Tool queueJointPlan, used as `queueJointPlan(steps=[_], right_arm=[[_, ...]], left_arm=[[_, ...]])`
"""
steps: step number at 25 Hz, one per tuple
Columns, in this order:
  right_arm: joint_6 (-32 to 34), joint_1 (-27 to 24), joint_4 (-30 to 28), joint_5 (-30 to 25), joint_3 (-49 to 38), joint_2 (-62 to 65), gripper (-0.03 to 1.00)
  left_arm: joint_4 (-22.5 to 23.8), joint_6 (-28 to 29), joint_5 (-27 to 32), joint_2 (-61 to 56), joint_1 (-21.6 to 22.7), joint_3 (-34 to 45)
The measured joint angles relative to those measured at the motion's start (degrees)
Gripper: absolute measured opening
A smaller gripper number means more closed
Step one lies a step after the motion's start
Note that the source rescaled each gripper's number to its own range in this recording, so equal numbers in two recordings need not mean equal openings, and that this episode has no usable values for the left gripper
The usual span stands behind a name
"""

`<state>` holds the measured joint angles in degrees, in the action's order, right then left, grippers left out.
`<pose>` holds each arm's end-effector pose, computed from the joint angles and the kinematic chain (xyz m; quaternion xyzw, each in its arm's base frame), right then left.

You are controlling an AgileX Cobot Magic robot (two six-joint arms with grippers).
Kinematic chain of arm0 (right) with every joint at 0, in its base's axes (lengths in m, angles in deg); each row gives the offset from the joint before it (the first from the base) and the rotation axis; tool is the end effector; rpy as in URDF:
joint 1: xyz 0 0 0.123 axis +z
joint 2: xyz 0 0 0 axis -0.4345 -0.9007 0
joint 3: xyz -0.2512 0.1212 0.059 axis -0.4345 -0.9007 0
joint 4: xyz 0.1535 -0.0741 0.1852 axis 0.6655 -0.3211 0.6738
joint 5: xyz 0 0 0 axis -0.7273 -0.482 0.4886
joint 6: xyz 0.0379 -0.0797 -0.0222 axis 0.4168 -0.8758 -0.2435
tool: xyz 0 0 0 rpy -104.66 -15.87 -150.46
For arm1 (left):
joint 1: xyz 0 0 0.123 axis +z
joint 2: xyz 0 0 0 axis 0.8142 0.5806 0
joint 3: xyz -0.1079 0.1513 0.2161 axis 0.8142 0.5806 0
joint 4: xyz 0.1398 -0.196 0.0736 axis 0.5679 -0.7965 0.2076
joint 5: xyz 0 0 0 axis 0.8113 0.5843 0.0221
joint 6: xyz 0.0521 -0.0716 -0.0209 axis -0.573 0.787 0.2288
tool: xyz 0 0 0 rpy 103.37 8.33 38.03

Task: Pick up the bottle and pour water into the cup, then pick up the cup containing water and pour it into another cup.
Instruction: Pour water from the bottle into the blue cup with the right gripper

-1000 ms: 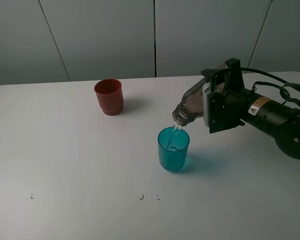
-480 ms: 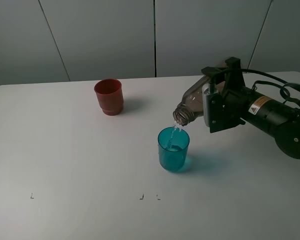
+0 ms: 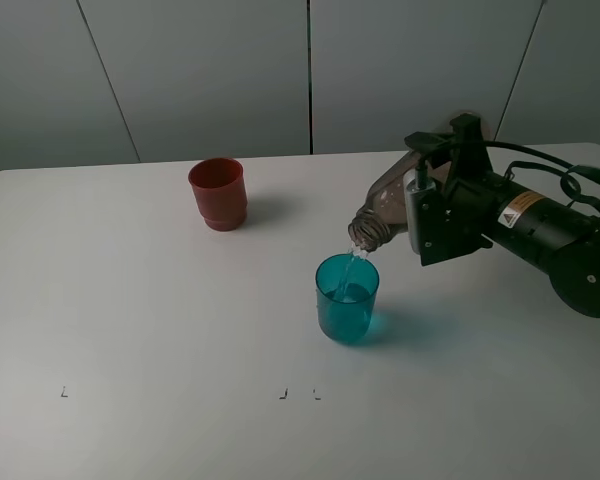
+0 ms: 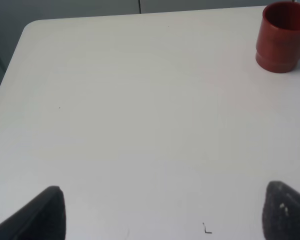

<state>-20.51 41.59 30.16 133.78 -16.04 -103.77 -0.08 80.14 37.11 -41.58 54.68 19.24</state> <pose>0.2722 0.0942 0.1230 -0.6842 0.3526 -0.3787 0.5140 -0.0074 0.0017 0.2781 -0.0019 0.8571 0.0113 0.5150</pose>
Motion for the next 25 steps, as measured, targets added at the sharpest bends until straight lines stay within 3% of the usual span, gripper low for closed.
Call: queueJointPlan(steps=[25], right_arm=[[-2.84,0.00,0.00,0.70,0.04,0.10,0.00]], left_arm=[[0.00,0.00,0.00,0.00,0.00,0.00]])
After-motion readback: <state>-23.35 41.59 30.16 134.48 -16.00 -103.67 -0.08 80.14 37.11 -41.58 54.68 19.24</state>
